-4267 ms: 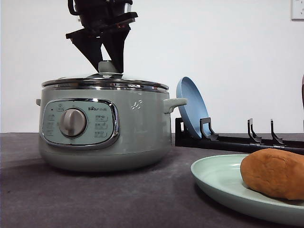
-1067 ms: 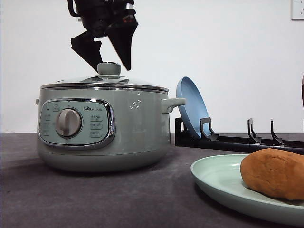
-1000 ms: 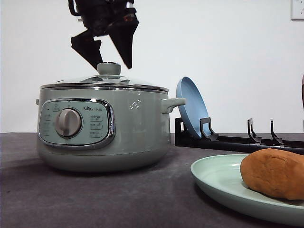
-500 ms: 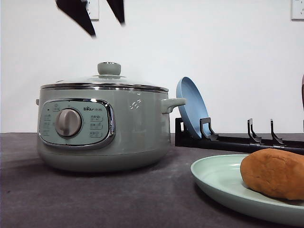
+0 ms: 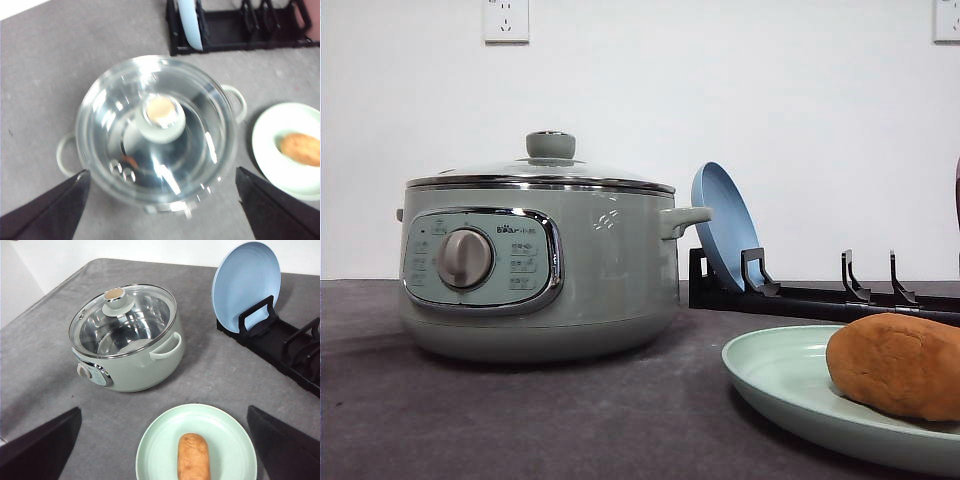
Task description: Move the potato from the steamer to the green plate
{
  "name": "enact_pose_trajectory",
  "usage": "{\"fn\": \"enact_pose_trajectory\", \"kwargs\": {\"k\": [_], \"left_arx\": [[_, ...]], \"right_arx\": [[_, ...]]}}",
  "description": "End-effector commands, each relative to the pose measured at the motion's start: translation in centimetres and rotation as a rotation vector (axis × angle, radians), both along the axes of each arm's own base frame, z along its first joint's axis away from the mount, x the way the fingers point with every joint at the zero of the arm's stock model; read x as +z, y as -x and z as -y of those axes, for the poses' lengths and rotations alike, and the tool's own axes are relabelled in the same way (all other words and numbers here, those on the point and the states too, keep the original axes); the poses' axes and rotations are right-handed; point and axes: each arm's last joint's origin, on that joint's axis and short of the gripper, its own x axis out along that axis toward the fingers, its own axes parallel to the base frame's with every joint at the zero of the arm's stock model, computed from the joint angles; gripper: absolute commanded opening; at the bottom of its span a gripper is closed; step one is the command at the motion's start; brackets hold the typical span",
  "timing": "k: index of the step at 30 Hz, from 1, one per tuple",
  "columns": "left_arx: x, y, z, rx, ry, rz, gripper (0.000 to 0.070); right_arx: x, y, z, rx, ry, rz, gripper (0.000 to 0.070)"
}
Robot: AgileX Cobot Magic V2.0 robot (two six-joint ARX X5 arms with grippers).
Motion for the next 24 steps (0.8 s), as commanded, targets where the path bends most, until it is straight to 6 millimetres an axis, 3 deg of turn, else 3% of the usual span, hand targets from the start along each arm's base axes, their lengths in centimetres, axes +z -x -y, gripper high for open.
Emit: {"fn": "enact_pose_trajectory", "kwargs": {"k": [1,10,17,24], "left_arx": [[0.1,1.3,-0.5,0.005,0.017,0.029,0.0591],[-4.8,7.5,-3.0,0.019,0.107,0.146,0.0591],[-8.9,12.0,-4.6,0.046,0.34,0.234,0.0591],[-10.5,14.5,-5.6,0.075,0.414,0.259,0.0591]], "right_arx": [[0.4,0.0,0.0,0.01,0.013,0.026,0.07],[0.3,-0.1,0.0,0.001,0.039,0.037,0.07],[0.3,-0.1,0.0,0.006,0.042,0.038,0.07],[0.3,0.0,-0.1,0.025,0.033,0.035,0.07]]}}
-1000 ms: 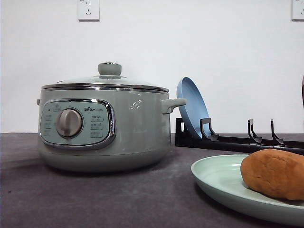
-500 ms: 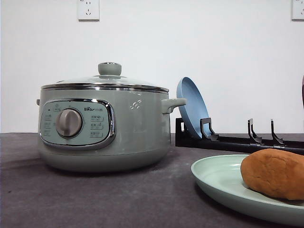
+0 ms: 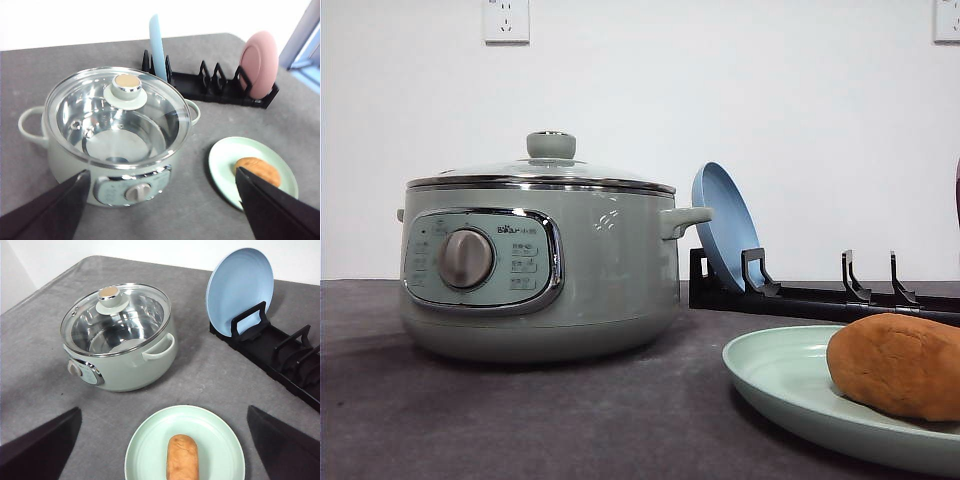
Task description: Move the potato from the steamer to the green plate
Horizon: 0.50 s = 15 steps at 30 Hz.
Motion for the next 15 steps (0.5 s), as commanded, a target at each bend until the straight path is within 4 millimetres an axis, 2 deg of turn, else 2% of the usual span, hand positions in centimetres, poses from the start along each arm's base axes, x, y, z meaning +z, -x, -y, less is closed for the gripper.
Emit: {"fn": "enact_pose_trajectory", "kwargs": {"k": [1,8,15], "left_arx": [[0.24,0.11,0.0,-0.003,0.027,-0.001,0.0591],[0.31,0.62,0.21,-0.135,0.07,-0.013,0.0591],[0.34,0.62,0.21,-0.138,0.067,-0.007,0.0588]], "right_arx": [[0.3,0.01,-0.11,0.031,-0.004,0.01,0.07],[0.32,0.14,-0.28,0.102,-0.032,-0.004,0.0697],[0.32,0.14,-0.28,0.1,-0.034,-0.006,0.0696]]}}
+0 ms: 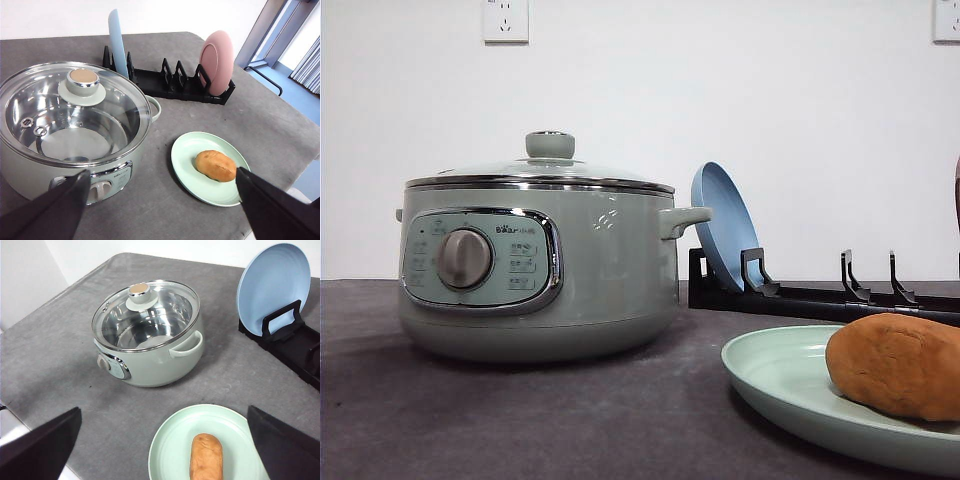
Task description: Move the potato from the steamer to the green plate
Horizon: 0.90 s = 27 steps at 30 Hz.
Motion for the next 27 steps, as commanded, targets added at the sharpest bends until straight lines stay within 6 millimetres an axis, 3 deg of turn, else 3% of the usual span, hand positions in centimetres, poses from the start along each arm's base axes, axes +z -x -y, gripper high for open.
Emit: {"fn": "enact_pose_trajectory", "kwargs": {"k": [1,2,3,4,5,27], "left_arx": [[0.25,0.02,0.03,-0.009,0.004,0.015,0.0537],[0.25,0.02,0.03,-0.009,0.004,0.015,0.0407],[0.22,0.03,0.02,-0.009,0.002,0.013,0.0211],[0.2,0.04,0.02,-0.011,-0.003,0.015,0.0058],[0.2,0.03,0.02,-0.014,-0.011,0.023,0.0012],[0.17,0.03,0.02,-0.017,-0.015,0.031,0.0022]], "right_arx": [[0.3,-0.02,-0.06,0.012,-0.001,0.012,0.0659],[0.3,-0.02,-0.06,0.012,-0.001,0.012,0.055],[0.29,-0.02,-0.06,0.011,-0.001,0.011,0.0365],[0.27,-0.01,-0.05,0.011,-0.001,0.008,0.0143],[0.25,-0.01,-0.05,0.01,0.0,0.007,0.0013],[0.38,-0.05,-0.05,0.006,-0.007,0.02,0.001]]}}
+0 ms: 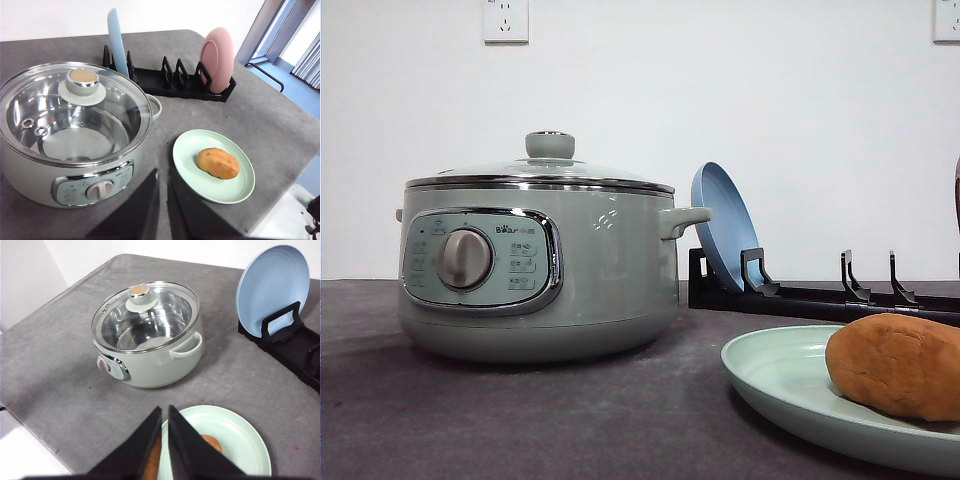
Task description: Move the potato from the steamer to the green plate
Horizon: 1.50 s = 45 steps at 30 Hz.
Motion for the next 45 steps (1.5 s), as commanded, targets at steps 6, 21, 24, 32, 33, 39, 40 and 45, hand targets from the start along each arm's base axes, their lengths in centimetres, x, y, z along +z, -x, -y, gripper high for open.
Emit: {"fn": "enact_pose_trajectory", "kwargs": {"k": [6,21,24,32,33,39,40,45], "left_arx": [[-0.3,0.1,-0.4,0.048,0.008,0.037,0.0022],[-12.7,-2.3,-2.8,0.419,-0.059,0.281,0.0022],[-15.5,-2.9,-3.0,0.52,-0.028,0.275,0.0022],[-19.9,-3.3,-3.6,0.719,-0.01,0.245,0.0022],[-20.2,-3.3,-3.6,0.733,-0.014,0.245,0.0022],[-21.2,-3.5,-3.7,0.759,-0.038,0.22,0.0022],[-21.4,-3.5,-3.7,0.758,-0.045,0.213,0.0022],[-21.7,-3.5,-3.6,0.734,-0.103,0.204,0.0022]], "right_arx": [[0.3,0.0,0.0,0.007,-0.005,0.016,0.001],[0.4,0.0,0.0,0.007,-0.005,0.017,0.001],[0.4,0.0,0.0,0.007,-0.005,0.017,0.001],[0.4,0.0,0.0,0.007,-0.005,0.017,0.001],[0.4,0.0,0.0,0.007,-0.005,0.017,0.001],[0.3,0.0,0.0,0.007,-0.005,0.016,0.001],[0.3,0.0,0.0,0.007,-0.005,0.016,0.001],[0.3,0.0,0.0,0.007,-0.004,0.016,0.001]]}}
